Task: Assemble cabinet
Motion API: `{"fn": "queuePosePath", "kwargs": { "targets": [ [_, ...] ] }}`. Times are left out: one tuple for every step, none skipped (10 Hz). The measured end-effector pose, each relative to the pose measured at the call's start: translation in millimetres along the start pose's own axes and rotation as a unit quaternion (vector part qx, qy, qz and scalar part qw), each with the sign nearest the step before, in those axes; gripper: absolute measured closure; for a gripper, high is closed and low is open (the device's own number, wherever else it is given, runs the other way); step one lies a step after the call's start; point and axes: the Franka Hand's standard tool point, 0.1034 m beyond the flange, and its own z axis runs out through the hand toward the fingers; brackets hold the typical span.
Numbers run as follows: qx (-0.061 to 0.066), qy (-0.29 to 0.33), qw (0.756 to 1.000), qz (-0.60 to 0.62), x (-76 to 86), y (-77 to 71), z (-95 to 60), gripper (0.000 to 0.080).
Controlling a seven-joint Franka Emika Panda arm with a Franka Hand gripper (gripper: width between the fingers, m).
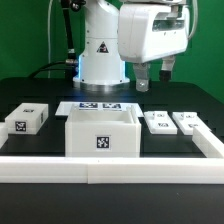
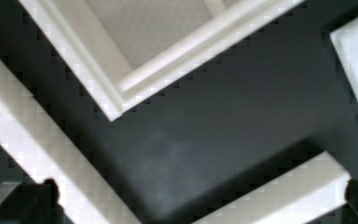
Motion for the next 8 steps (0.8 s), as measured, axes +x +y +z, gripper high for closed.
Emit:
{"fn": "queuePosePath", "kwargs": {
  "targets": [
    [0.001,-0.001,1.000,-0.011,-3.0,0.0,1.7,0.0000],
    [0.001,0.000,1.000,-0.008,-1.9,0.0,1.4,0.0000],
    [0.001,0.000,1.000,-0.008,-2.0,-0.1,1.6,0.0000],
    [0.001,0.000,1.000,-0.008,-2.2,-0.1,1.9,0.0000],
    [-0.001,0.001,1.000,-0.020,-3.0,0.6,2.2,0.0000],
    [-0.015,0.008,0.997,-0.070,-8.0,2.3,4.7,0.0000],
    [-0.024,0.011,0.994,-0.106,-13.2,1.2,7.4,0.0000],
    [-0.026,0.007,0.990,-0.141,-17.3,-0.8,10.0,0.0000]
  ]
}}
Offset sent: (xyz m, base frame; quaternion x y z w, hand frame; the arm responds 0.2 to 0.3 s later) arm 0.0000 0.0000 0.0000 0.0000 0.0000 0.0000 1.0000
